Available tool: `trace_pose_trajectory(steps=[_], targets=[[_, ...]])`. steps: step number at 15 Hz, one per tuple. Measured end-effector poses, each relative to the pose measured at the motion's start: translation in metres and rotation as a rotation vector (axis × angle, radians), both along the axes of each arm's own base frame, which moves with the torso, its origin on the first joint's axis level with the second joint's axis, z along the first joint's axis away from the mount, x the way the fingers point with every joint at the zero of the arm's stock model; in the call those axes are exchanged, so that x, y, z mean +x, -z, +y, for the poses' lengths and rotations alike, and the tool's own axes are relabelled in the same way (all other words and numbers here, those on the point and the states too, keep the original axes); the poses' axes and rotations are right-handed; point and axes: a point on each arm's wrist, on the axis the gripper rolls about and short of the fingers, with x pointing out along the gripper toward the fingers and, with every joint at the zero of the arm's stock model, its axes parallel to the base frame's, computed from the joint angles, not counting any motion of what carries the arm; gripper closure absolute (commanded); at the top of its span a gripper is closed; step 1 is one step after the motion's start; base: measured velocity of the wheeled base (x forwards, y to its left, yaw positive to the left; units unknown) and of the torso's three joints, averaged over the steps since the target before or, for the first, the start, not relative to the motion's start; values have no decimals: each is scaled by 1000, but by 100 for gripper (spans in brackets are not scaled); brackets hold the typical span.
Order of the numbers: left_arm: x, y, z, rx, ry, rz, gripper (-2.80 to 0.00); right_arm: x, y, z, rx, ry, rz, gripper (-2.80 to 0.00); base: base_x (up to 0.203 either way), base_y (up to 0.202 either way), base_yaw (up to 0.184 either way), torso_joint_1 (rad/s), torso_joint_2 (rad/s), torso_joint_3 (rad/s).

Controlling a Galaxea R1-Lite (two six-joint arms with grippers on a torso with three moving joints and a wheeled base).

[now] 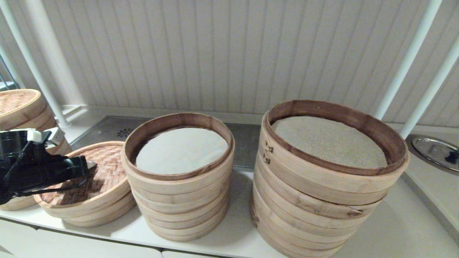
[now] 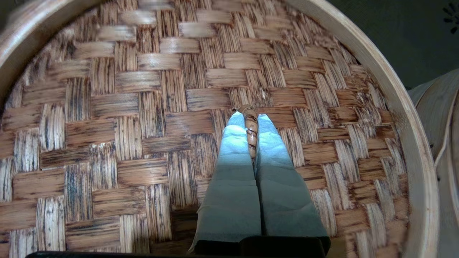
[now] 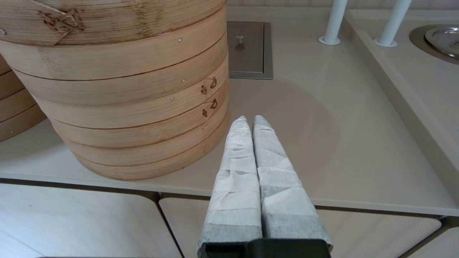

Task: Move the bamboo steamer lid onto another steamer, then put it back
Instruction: Put the steamer

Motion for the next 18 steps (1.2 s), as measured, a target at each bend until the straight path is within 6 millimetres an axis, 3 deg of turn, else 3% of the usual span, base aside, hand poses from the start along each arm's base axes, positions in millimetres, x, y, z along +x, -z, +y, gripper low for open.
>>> trace_pose_trajectory(steps=[18], targets=[[14,6,4,-27,-22,0,0,0,0,0,0,0,0,0,0,0,0,0,0,0]])
